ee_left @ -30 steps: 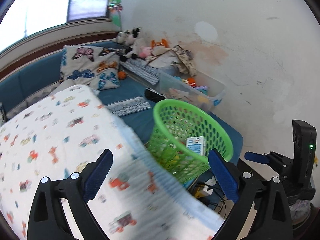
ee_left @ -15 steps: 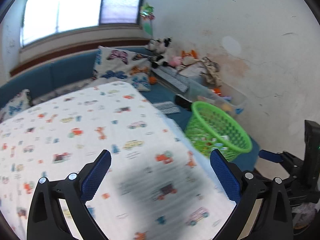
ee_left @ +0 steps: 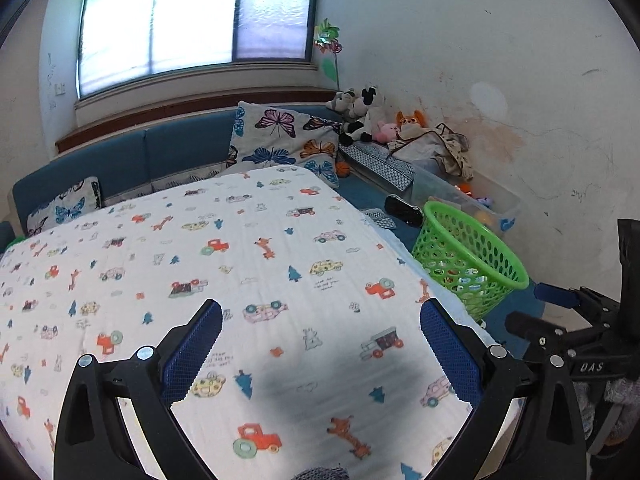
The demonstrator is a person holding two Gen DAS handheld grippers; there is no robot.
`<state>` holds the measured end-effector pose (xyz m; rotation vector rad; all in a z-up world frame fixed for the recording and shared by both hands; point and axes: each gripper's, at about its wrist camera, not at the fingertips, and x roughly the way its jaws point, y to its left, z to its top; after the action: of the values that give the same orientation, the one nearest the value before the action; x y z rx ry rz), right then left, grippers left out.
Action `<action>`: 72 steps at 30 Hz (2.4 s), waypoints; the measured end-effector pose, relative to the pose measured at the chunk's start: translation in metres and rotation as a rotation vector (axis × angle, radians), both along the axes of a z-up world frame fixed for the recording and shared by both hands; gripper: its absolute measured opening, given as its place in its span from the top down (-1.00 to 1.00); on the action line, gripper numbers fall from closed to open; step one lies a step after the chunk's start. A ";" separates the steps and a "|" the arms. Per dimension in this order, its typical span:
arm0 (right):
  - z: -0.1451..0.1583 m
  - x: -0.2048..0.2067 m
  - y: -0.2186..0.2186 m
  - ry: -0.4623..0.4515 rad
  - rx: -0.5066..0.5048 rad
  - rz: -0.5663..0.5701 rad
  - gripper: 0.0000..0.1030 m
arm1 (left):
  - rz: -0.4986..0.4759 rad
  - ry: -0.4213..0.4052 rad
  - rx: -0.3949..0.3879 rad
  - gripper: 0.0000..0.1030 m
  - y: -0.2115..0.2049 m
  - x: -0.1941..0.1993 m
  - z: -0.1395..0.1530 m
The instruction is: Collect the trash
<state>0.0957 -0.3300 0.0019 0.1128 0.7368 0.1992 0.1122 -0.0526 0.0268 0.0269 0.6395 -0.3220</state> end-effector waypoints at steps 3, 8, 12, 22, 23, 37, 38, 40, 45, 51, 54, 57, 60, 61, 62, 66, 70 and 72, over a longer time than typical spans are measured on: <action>0.002 -0.002 0.006 -0.008 -0.003 0.009 -0.91 | 0.021 -0.005 -0.008 -0.86 0.008 -0.005 -0.002; 0.002 -0.004 0.015 -0.021 -0.020 0.024 -0.91 | 0.054 -0.012 -0.018 -0.86 0.021 -0.013 -0.005; 0.003 -0.006 0.019 -0.028 -0.022 0.029 -0.91 | 0.073 -0.013 -0.012 -0.86 0.027 -0.017 -0.007; 0.004 -0.009 0.022 -0.039 -0.010 0.034 -0.91 | 0.115 -0.004 -0.009 -0.86 0.036 -0.025 -0.012; 0.004 -0.010 0.022 -0.040 -0.007 0.035 -0.91 | 0.120 -0.005 -0.006 -0.86 0.037 -0.026 -0.012; 0.005 -0.014 0.025 -0.045 -0.003 0.046 -0.91 | 0.122 -0.006 -0.004 -0.86 0.040 -0.030 -0.013; 0.005 -0.014 0.024 -0.044 -0.003 0.046 -0.91 | 0.121 -0.006 -0.003 -0.86 0.041 -0.031 -0.013; 0.004 -0.014 0.025 -0.041 -0.002 0.049 -0.91 | 0.122 -0.005 -0.002 -0.86 0.041 -0.032 -0.014; 0.003 -0.014 0.028 -0.039 -0.002 0.052 -0.91 | 0.124 -0.010 -0.003 -0.86 0.043 -0.035 -0.014; 0.003 -0.014 0.031 -0.039 -0.004 0.055 -0.91 | 0.124 -0.006 -0.002 -0.86 0.041 -0.035 -0.014; 0.003 -0.014 0.032 -0.039 -0.002 0.056 -0.91 | 0.123 -0.007 0.000 -0.86 0.041 -0.035 -0.014; 0.003 -0.014 0.032 -0.038 -0.003 0.056 -0.91 | 0.125 -0.007 -0.001 -0.86 0.042 -0.036 -0.014; 0.003 -0.014 0.032 -0.039 -0.003 0.056 -0.91 | 0.126 -0.005 -0.002 -0.86 0.042 -0.035 -0.014; 0.003 -0.014 0.032 -0.039 -0.002 0.055 -0.91 | 0.127 -0.004 -0.003 -0.86 0.042 -0.035 -0.013; 0.003 -0.014 0.032 -0.039 -0.001 0.055 -0.91 | 0.129 -0.003 -0.003 -0.86 0.041 -0.035 -0.013; 0.003 -0.014 0.032 -0.040 -0.003 0.056 -0.91 | 0.128 -0.002 -0.004 -0.86 0.041 -0.035 -0.013; 0.002 -0.014 0.033 -0.039 -0.002 0.056 -0.91 | 0.128 -0.001 -0.003 -0.86 0.040 -0.034 -0.014; 0.002 -0.014 0.033 -0.039 0.000 0.057 -0.91 | 0.128 -0.002 -0.004 -0.86 0.040 -0.035 -0.014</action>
<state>0.0817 -0.2972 0.0041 0.0876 0.7016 0.2545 0.0775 -0.0127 0.0133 -0.0176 0.6359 -0.1992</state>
